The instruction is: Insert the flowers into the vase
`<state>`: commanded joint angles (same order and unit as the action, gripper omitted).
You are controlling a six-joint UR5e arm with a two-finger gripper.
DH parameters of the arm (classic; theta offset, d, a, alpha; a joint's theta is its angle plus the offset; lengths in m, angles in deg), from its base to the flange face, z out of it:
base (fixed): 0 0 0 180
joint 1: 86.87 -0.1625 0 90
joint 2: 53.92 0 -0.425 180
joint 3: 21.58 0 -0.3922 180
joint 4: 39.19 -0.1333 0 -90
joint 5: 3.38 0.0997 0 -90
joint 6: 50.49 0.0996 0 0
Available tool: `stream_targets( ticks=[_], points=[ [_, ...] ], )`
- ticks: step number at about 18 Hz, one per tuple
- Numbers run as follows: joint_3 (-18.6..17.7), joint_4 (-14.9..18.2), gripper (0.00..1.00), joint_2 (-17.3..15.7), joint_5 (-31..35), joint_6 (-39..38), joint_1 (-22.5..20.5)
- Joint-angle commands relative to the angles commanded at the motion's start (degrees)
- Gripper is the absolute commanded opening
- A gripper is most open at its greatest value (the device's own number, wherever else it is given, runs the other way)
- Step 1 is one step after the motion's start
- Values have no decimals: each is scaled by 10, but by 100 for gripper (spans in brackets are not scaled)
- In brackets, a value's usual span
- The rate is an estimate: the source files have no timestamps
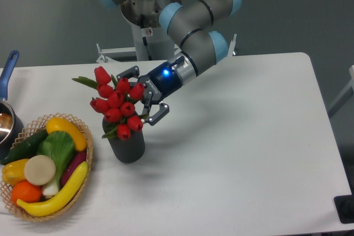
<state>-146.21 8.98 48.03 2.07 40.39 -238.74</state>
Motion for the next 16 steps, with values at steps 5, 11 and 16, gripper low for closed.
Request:
stream_targets(
  ticks=[5,11,16],
  points=[
    [-1,-3,100,-1,25,-1,-3],
    [-2,-3,100,-2,35,-3,-4],
    [-1,-1,100,-4,36,-5,-23]
  ],
)
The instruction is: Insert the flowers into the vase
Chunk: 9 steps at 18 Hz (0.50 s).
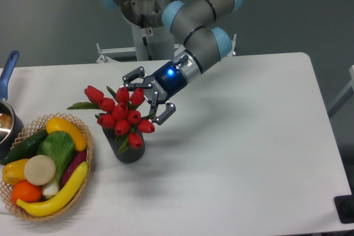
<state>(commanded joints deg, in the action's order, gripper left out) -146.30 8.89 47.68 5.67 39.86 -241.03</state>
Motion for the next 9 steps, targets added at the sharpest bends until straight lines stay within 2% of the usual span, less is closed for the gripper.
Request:
stream_targets(
  ticks=[4,9],
  points=[
    [-5,1,100,-18,9,-2,-28],
    [3,1,100,-41,118,-4,-65]
  ],
)
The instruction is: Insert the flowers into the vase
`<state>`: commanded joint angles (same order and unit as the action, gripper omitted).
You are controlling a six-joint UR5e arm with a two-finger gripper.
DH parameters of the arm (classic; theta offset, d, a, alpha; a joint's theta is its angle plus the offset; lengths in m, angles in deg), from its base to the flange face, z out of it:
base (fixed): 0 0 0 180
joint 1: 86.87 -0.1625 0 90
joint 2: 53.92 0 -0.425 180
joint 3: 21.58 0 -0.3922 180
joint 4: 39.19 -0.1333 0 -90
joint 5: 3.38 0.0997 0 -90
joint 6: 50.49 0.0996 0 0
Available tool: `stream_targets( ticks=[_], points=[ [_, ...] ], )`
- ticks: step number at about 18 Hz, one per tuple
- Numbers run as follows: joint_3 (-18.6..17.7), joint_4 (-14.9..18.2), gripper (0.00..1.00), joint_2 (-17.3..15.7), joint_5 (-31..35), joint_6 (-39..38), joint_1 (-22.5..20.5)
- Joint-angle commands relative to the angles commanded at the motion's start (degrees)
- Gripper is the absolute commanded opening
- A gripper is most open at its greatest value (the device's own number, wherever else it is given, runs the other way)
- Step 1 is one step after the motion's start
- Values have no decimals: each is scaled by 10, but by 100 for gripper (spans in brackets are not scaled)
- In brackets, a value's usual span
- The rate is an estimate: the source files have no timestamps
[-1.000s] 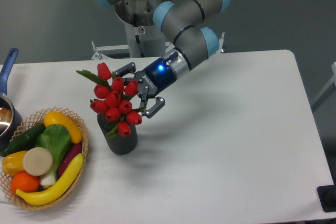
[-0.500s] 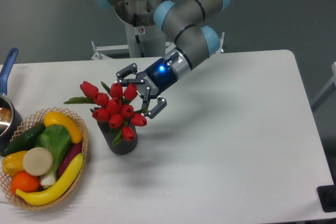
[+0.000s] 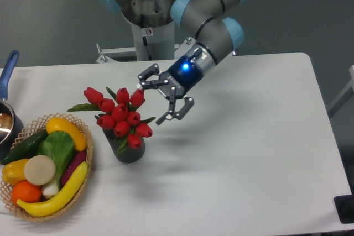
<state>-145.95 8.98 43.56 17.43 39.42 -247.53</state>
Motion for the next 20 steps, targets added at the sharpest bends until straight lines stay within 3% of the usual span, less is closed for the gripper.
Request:
stream_targets(
  ticks=[3,9,16,20],
  points=[
    [14,1,100,-23,55,-3,-21],
    [78,1,100,-27,306,-4,-26],
    [151,8,100,11,554,4,-30],
    [170,13,100,19,601,4,-32]
  ],
)
